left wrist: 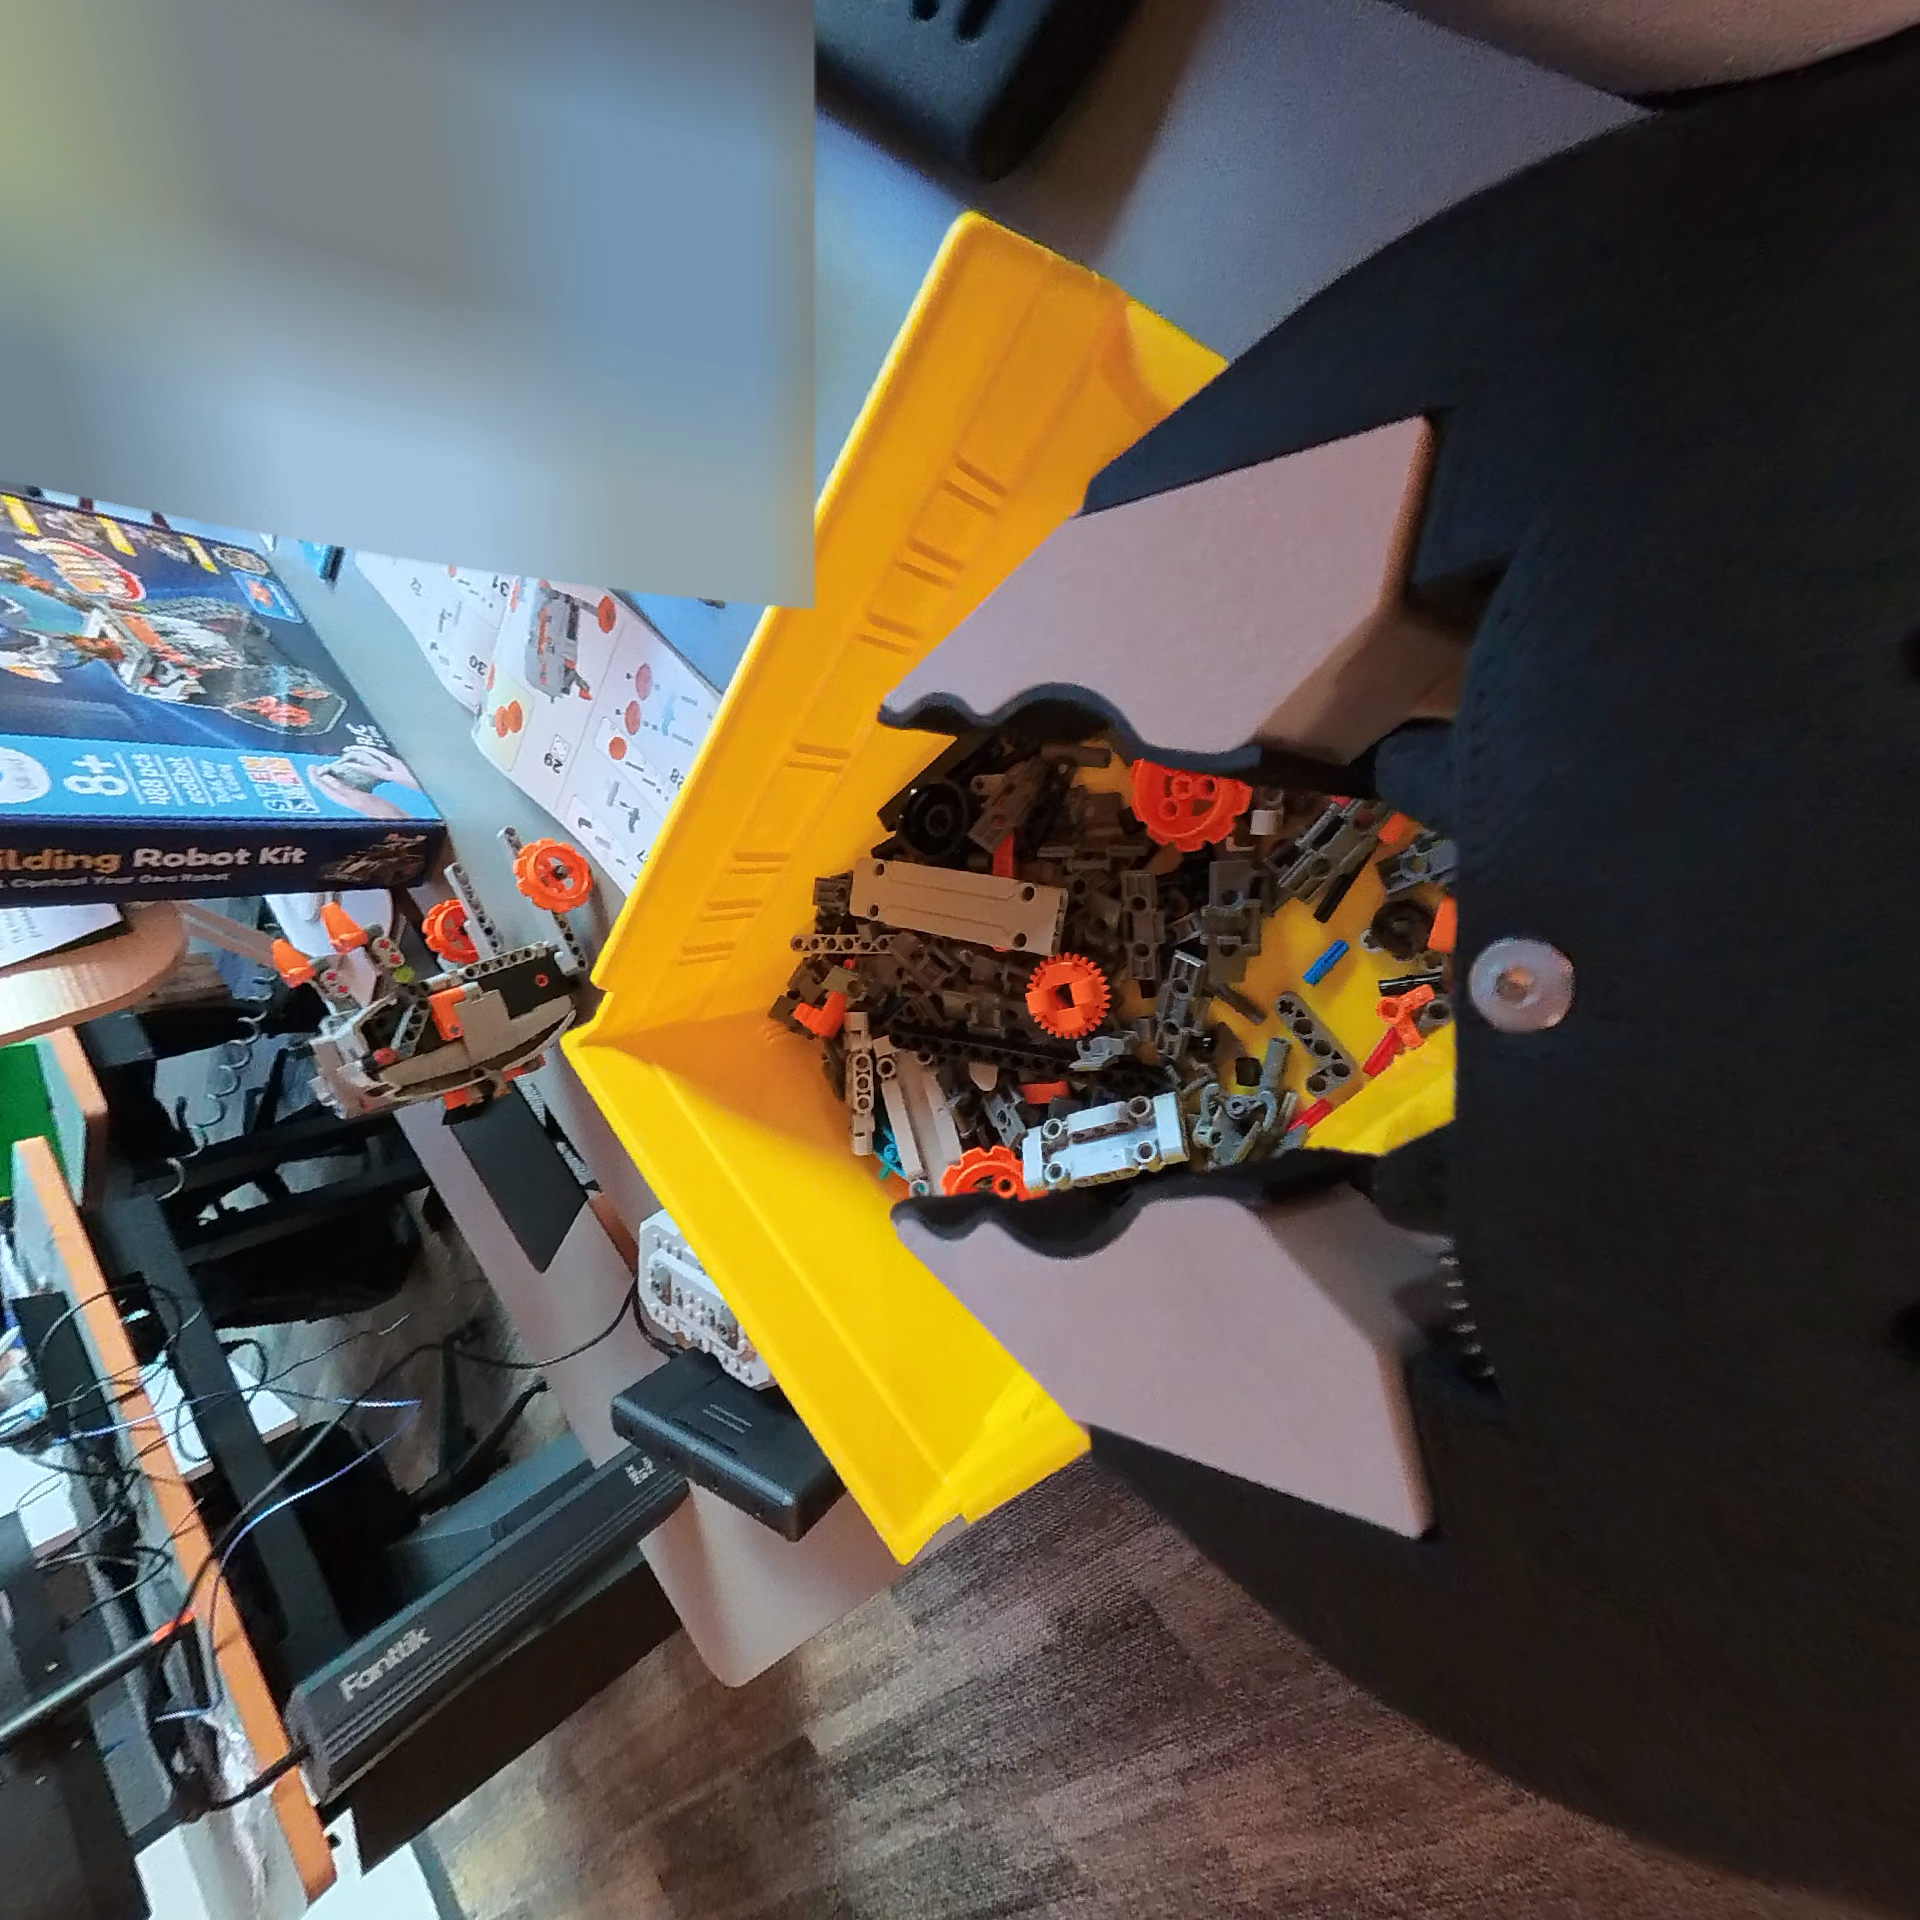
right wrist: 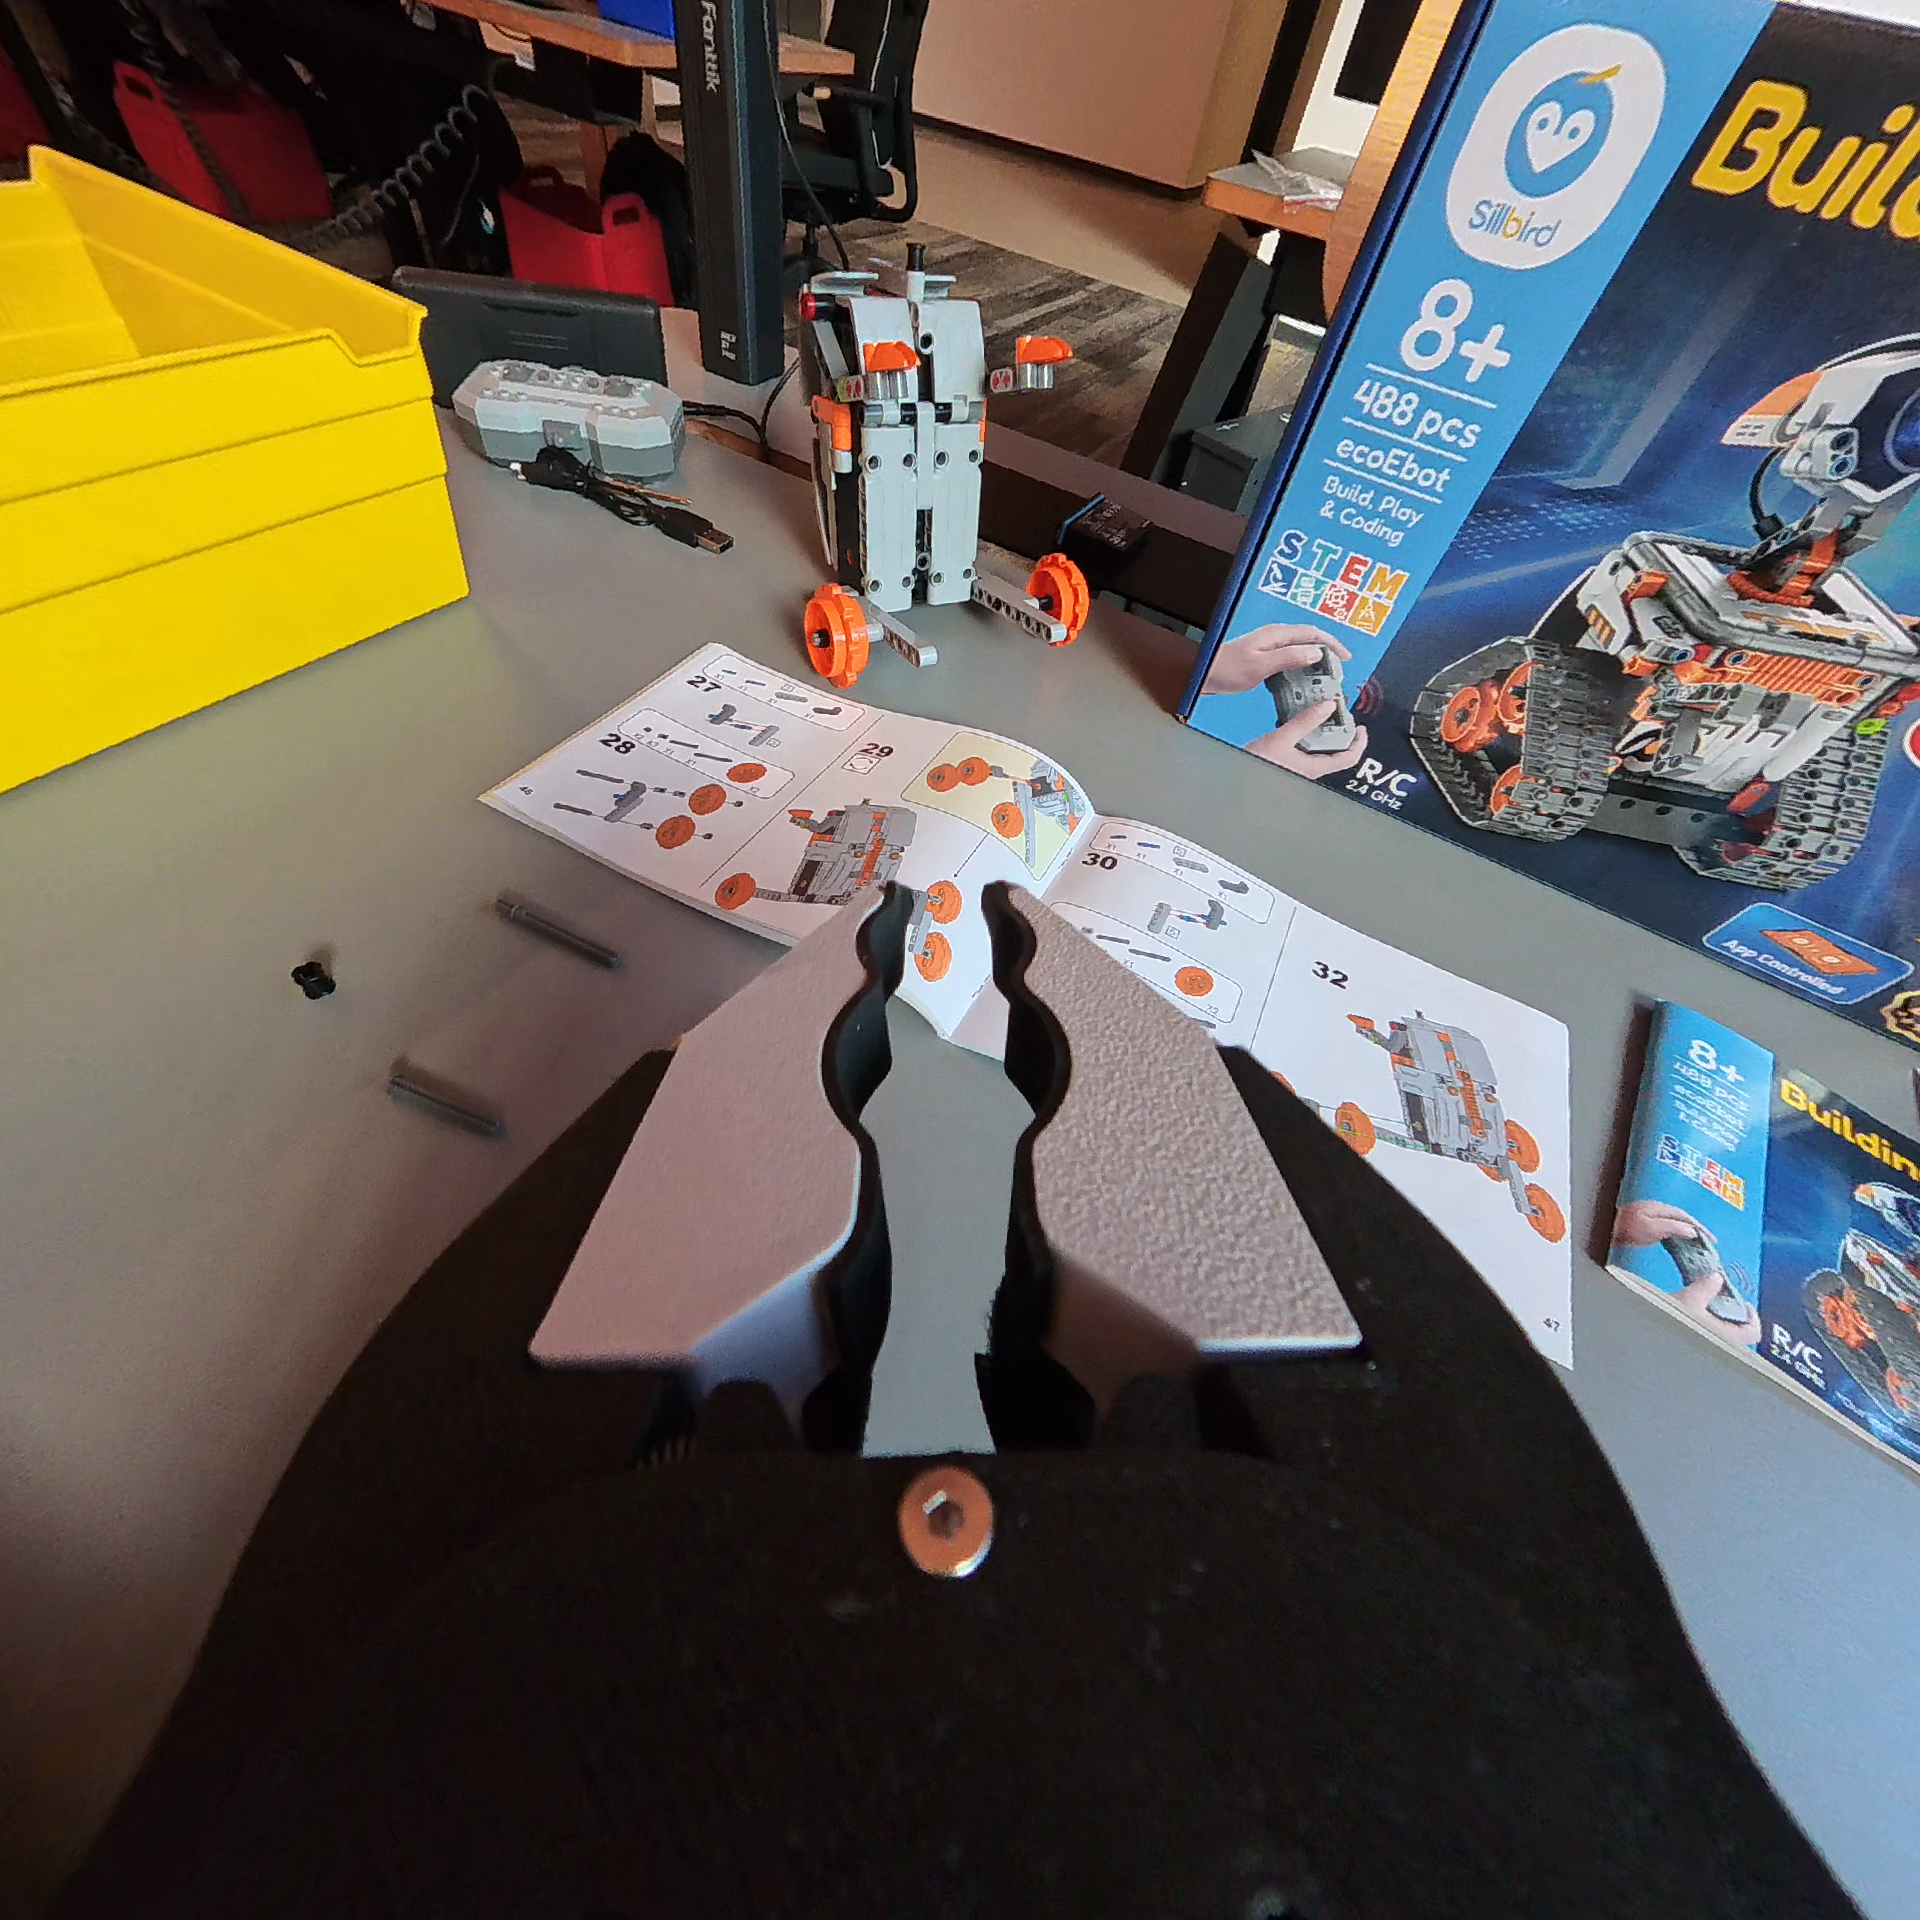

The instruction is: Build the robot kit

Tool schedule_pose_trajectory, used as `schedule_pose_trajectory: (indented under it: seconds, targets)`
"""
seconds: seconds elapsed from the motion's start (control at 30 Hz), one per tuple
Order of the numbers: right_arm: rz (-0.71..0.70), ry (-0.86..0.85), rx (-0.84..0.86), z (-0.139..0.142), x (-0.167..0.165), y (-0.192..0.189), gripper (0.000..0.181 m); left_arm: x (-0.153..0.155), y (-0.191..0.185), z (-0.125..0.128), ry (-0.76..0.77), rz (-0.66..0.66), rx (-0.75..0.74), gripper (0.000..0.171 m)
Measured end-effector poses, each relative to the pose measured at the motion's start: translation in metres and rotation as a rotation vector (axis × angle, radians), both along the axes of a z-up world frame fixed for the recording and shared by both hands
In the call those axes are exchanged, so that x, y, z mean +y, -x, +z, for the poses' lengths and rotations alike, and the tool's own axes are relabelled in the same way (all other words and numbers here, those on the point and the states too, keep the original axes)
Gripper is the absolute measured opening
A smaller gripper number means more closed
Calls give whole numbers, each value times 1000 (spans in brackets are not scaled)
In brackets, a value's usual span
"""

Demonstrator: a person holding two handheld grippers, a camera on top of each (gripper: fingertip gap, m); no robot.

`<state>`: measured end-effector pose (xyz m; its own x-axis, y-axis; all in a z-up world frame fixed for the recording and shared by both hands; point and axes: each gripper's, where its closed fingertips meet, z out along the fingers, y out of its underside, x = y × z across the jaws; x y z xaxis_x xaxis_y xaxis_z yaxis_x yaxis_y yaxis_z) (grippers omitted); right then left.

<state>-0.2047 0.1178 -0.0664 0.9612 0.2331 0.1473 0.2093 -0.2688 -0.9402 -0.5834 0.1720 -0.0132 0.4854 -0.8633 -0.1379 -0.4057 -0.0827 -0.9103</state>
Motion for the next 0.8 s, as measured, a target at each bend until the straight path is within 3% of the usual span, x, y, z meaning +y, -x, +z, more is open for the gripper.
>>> schedule_pose_trajectory:
  seconds: [0.23, 0.53, 0.73, 0.8]
  targets:
    - [3, 4, -10, -2, 1, 1, 14, -3, 5, -6, 41, -7, 12, 85]
    - [13, 7, -15, -3, 2, 3, 14, 0, 12, 5, 49, 10, -47, 81]
    - [20, 23, -38, -9, 3, 5, 14, 0, 32, 13, 23, 50, 22, 80]
    - [23, 27, -42, -10, 4, 6, 14, 1, 41, 8, 46, 71, 82, 73]
